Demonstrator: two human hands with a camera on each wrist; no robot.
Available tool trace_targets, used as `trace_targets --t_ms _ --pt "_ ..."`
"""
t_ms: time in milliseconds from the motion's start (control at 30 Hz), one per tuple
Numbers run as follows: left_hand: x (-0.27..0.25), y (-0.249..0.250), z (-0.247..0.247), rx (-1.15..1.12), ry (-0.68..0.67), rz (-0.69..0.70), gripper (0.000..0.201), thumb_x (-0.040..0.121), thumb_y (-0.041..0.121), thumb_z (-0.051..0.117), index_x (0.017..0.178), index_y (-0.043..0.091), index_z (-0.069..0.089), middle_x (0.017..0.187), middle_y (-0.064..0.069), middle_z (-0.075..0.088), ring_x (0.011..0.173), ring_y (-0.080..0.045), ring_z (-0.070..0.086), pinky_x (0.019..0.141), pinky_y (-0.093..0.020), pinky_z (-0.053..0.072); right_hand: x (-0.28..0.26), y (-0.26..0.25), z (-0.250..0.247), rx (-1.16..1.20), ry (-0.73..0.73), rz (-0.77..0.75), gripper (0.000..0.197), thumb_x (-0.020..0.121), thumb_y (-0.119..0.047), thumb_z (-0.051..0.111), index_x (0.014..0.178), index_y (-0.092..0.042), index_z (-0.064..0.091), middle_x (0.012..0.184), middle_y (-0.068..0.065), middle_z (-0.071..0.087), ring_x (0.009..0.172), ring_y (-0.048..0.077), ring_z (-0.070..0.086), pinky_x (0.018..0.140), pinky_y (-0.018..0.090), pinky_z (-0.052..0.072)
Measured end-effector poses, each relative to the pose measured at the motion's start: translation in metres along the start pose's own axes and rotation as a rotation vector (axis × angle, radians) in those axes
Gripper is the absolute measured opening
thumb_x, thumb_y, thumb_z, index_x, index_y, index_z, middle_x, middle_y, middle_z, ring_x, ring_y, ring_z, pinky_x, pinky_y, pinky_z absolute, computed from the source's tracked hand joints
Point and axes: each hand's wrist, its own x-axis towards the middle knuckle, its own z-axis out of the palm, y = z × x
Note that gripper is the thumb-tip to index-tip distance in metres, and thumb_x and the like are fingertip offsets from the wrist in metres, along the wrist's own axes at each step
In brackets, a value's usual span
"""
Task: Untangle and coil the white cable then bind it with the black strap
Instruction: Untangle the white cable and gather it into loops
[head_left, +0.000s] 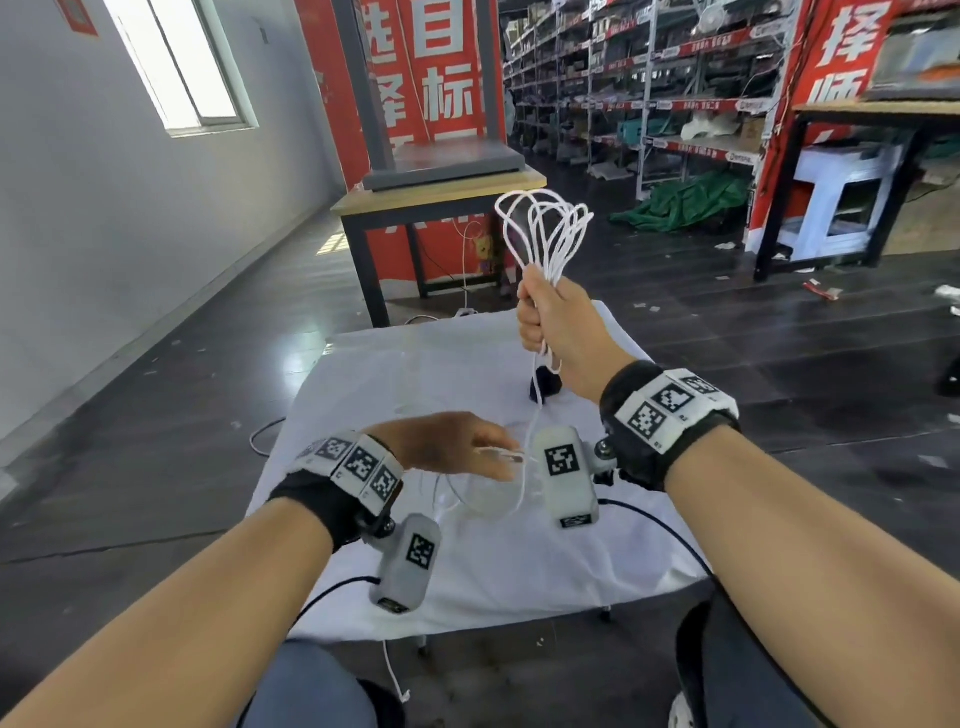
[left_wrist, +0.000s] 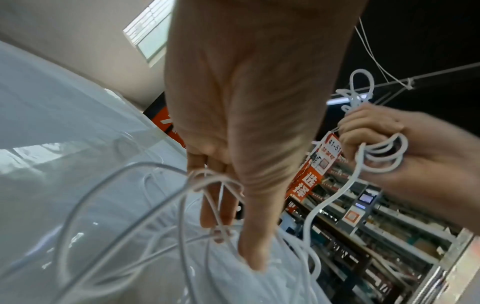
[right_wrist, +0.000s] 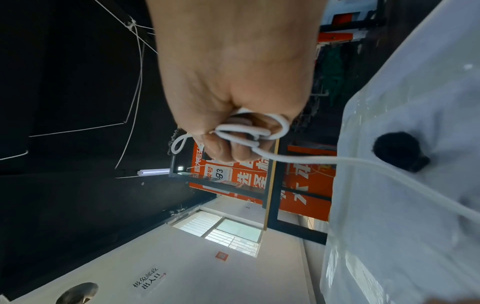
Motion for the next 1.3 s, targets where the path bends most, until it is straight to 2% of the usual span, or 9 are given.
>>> trace_targets --t_ms 100,200,367,467,633,733,867,1067,1300 --pt "0.003 -0.020 0.000 0.104 0.088 -0.017 0.015 0.091 0.026 0.062 0.090 0.014 0.070 0.067 0.013 0.061 0.058 0.004 0.057 0.062 -0.006 0.038 0.004 -0.010 -0.012 -0.024 0.102 -0.024 0.035 0.103 -0.023 0.036 0.069 -0.015 0.035 0.044 -0.010 0.027 0.039 0.007 0.023 0.040 0.019 0.023" --pt "0.003 -0.041 -0.009 -0.010 0.366 -0.029 0.019 0.085 0.005 0.067 0.069 0.015 0.061 0.066 0.003 0.060 0.048 0.000 0.059 0.050 -0.012 0.047 0.004 -0.011 -0.027 -0.084 0.173 0.025 0.034 0.102 -0.021 0.036 0.069 -0.015 0.034 0.052 -0.003 0.028 0.037 0.006 0.023 0.037 0.018 0.022" --pt "0.002 -0.068 -0.029 -0.750 0.731 -0.332 0.028 0.101 0.003 0.035 0.078 0.006 0.050 0.079 -0.017 0.058 0.051 -0.015 0.064 0.057 -0.021 0.053 -0.006 0.000 -0.038 -0.524 0.072 0.234 0.031 0.102 -0.023 0.036 0.074 -0.010 0.041 0.068 0.003 0.060 0.039 0.012 0.032 0.030 0.013 0.023" --pt "0.000 -0.069 -0.038 -1.161 0.910 -0.314 0.024 0.101 0.004 0.035 0.084 0.002 0.051 0.076 -0.016 0.060 0.055 -0.017 0.066 0.061 -0.023 0.056 -0.008 0.013 -0.040 -0.565 0.015 0.321 0.031 0.102 -0.025 0.035 0.074 -0.012 0.039 0.092 0.013 0.071 0.029 0.006 0.031 0.029 0.014 0.024" --pt "-0.001 -0.080 -0.052 -1.072 1.210 -0.375 0.020 0.099 0.013 0.035 0.099 0.013 0.054 0.106 -0.013 0.062 0.077 -0.015 0.061 0.067 -0.023 0.047 -0.005 0.026 -0.046 -0.650 0.055 0.334 0.023 0.102 -0.026 0.034 0.089 -0.011 0.044 0.097 0.016 0.073 0.046 0.010 0.039 0.045 0.021 0.032" --pt "-0.007 -0.078 -0.047 -0.542 1.137 -0.455 0.027 0.097 0.011 0.037 0.118 0.011 0.053 0.129 -0.016 0.046 0.100 -0.030 0.055 0.074 -0.033 0.044 -0.003 0.027 -0.047 -0.701 0.144 0.239 0.032 0.102 -0.027 0.034 0.073 -0.016 0.040 0.090 0.014 0.069 0.053 0.012 0.042 0.050 0.022 0.033" --pt "-0.010 -0.079 -0.029 -0.127 0.785 -0.395 0.044 0.090 -0.003 0.050 0.131 0.011 0.047 0.146 -0.014 0.024 0.117 -0.031 0.050 0.095 -0.033 0.042 0.001 0.026 -0.042 -0.698 0.207 0.154 0.034 0.101 -0.033 0.035 0.076 -0.012 0.044 0.086 0.012 0.057 0.070 0.022 0.047 0.050 0.022 0.028" --pt "-0.013 -0.066 -0.021 0.156 0.444 -0.484 0.049 0.086 0.013 0.045 0.130 0.034 0.050 0.148 -0.001 0.034 0.134 -0.023 0.035 0.110 -0.039 0.028 0.002 0.021 -0.029 -0.599 0.173 0.040 0.035 0.101 -0.031 0.035 0.069 -0.019 0.044 0.074 0.006 0.050 0.063 0.017 0.045 0.056 0.023 0.035" --pt "-0.023 -0.021 -0.029 0.198 0.257 -0.386 0.046 0.086 0.018 0.048 0.126 0.040 0.049 0.141 0.003 0.042 0.131 -0.022 0.033 0.104 -0.038 0.027 -0.004 0.018 -0.017 -0.208 0.188 0.111 0.033 0.103 -0.021 0.035 0.070 -0.015 0.039 0.063 -0.002 0.034 0.041 0.005 0.033 0.035 0.011 0.027"
